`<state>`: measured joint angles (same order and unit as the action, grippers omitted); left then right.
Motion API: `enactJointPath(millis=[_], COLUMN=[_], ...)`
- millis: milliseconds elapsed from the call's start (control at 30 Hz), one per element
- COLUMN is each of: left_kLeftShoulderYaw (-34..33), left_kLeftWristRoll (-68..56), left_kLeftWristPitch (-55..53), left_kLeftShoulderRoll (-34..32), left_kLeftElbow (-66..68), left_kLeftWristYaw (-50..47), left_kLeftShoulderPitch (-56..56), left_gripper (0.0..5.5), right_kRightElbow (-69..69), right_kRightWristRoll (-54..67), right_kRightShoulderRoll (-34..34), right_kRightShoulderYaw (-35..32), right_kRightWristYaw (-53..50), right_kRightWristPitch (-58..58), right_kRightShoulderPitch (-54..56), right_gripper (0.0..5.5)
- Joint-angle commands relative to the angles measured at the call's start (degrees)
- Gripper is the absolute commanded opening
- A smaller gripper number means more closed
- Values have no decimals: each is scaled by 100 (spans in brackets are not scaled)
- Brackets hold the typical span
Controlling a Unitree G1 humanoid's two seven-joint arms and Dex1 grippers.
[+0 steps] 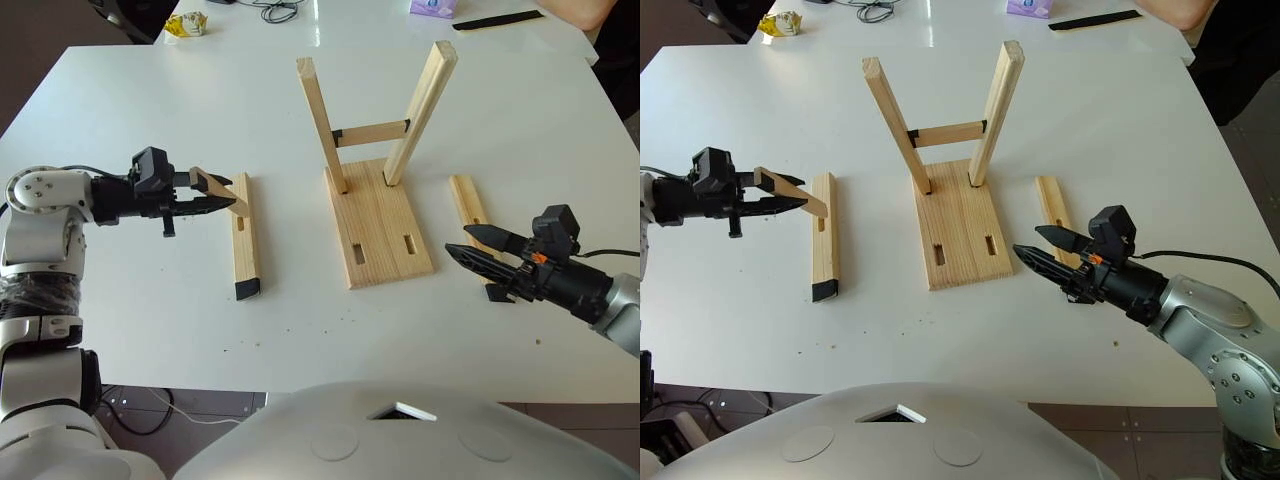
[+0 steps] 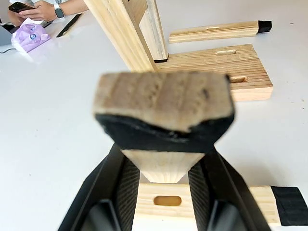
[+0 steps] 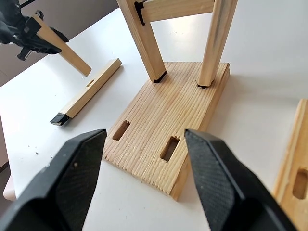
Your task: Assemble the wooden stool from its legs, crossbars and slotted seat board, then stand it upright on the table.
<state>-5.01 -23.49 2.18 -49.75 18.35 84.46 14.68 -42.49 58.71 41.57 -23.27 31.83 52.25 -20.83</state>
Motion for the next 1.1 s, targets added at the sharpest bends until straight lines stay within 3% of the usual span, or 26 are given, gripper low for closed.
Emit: enactJointPath(millis=[33,400,767,1100], left_kLeftShoulderYaw=[-101,28,117,105], left_kLeftWristRoll=[65,273,376,428], left_kLeftWristPitch=[76,682,684,962], left_kLeftShoulderRoll=[-88,64,132,118], left_kLeftElbow=[-98,-92,431,467], left_kLeftWristYaw=[-41,-10,-24,67], left_kLeftShoulderPitch=[-90,-375,459,20], left_gripper=[133,133,133,133], right_kRightElbow=[-125,-53,-92,-110], right_kRightWristRoll=[100,215,187,277], right_kRightShoulderRoll=[-62,59,7,62], right_kRightShoulderYaw=[-102,-60,60,12], right_kRightWristYaw=[-148,-144,-211,-196], right_kRightWristPitch=[-75,-61,-126,-107], right_kRightShoulderPitch=[-97,45,-3,-56], right_gripper=[298,298,298,298])
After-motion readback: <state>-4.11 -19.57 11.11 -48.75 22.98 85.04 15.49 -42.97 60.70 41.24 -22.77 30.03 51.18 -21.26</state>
